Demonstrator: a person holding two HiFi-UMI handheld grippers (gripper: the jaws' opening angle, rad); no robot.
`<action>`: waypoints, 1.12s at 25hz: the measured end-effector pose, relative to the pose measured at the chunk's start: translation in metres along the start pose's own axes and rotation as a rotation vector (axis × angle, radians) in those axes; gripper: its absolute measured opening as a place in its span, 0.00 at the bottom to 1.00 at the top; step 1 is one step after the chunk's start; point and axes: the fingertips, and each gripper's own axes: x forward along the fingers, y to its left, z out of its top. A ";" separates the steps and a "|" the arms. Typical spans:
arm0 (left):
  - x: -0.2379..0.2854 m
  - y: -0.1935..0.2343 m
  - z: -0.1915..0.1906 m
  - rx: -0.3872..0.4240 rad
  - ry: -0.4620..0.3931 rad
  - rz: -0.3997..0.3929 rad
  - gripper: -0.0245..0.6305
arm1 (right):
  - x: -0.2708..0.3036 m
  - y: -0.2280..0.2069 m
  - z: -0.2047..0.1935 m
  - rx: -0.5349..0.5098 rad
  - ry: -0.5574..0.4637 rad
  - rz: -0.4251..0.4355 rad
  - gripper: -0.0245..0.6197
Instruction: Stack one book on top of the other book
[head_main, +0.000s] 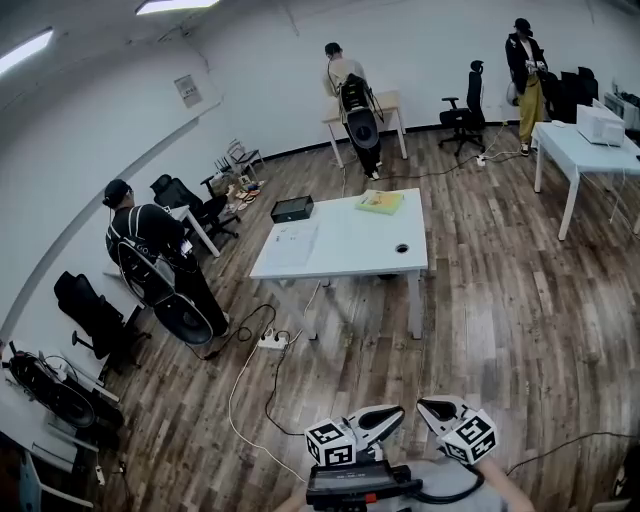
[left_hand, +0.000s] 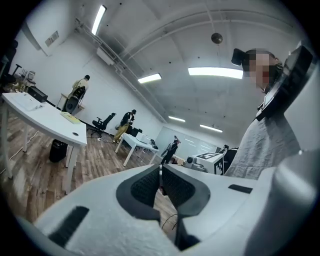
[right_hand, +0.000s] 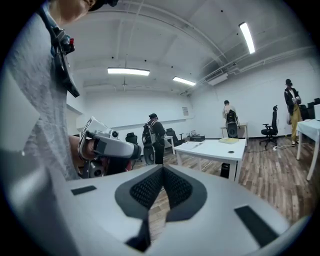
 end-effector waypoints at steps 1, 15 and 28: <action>0.000 0.000 -0.001 -0.008 0.000 0.000 0.08 | 0.000 0.001 0.000 0.008 -0.005 0.004 0.08; -0.015 0.003 -0.005 -0.040 -0.006 0.016 0.08 | 0.010 0.016 -0.001 0.028 -0.034 0.043 0.09; -0.038 0.046 0.000 -0.098 -0.025 0.032 0.08 | 0.059 0.019 0.000 0.041 0.033 0.044 0.09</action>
